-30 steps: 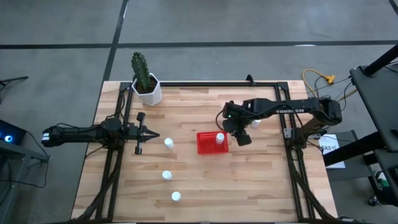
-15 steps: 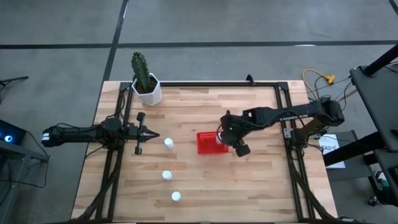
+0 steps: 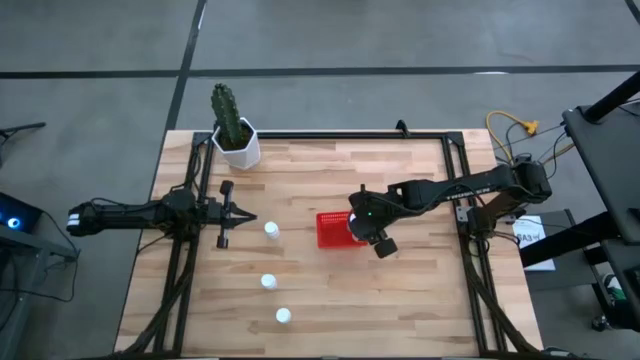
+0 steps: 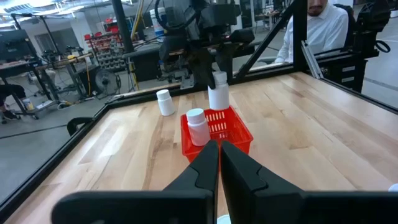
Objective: Pick and place pill bottles into a basket
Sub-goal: Put the white medicine bottle into the red basket
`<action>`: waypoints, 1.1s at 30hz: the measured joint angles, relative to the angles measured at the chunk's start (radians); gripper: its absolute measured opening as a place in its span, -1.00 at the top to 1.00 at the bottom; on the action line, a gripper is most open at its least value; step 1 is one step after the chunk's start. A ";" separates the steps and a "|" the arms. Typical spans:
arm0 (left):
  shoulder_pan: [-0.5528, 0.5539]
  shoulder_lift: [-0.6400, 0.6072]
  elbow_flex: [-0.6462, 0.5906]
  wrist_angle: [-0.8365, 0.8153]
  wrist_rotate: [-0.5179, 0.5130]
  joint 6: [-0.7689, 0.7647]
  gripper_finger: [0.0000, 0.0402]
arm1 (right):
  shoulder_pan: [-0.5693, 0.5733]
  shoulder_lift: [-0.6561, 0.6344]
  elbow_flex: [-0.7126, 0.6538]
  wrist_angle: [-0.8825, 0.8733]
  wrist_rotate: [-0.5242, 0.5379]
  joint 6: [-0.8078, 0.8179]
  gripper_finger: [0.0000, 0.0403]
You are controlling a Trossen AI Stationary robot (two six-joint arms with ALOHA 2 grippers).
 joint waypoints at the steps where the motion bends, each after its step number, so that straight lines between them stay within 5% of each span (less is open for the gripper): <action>1: 0.000 0.000 0.000 -0.002 0.000 0.000 1.00 | 0.000 0.002 -0.002 0.014 0.000 0.000 0.28; 33: 0.000 0.005 0.000 -0.001 0.000 0.000 1.00 | 0.001 0.027 -0.052 0.103 0.000 -0.011 0.28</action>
